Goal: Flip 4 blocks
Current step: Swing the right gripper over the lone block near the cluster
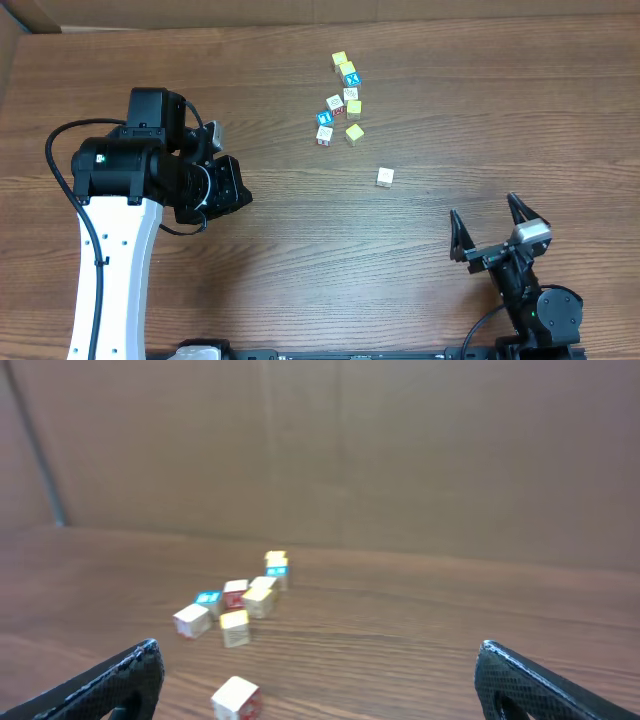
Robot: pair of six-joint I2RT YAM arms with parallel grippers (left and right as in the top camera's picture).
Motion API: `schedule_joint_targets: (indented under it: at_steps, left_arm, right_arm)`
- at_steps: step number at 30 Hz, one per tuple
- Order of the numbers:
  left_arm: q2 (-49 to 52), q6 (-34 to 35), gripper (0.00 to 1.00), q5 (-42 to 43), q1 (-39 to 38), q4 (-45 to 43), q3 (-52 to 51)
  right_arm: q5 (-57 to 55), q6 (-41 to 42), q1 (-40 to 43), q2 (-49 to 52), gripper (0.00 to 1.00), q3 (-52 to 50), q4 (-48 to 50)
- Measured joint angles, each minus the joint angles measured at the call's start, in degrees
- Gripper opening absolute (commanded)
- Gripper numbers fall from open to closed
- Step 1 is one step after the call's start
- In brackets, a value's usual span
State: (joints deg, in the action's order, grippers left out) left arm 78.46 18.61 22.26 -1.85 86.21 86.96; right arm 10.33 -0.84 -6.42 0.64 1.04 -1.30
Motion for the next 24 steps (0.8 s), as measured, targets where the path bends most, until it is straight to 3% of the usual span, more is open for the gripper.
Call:
schedule_joint_targets:
  at_steps: [13, 19, 24]
  left_arm:
    - [0.00, 0.98, 0.06, 0.00, 0.00, 0.17, -0.04]
    - [0.00, 0.98, 0.10, 0.00, 0.00, 0.15, -0.09]
    - [0.00, 0.98, 0.13, -0.02, 0.00, -0.02, -0.15]
  right_arm:
    - [5.95, 10.54, 0.00, 0.79, 1.00, 2.01, -6.73]
    - [5.99, 12.39, 0.00, 5.22, 1.00, 17.59, -15.91]
    - [6.75, 12.90, 0.00, 14.60, 1.00, 34.58, -26.32]
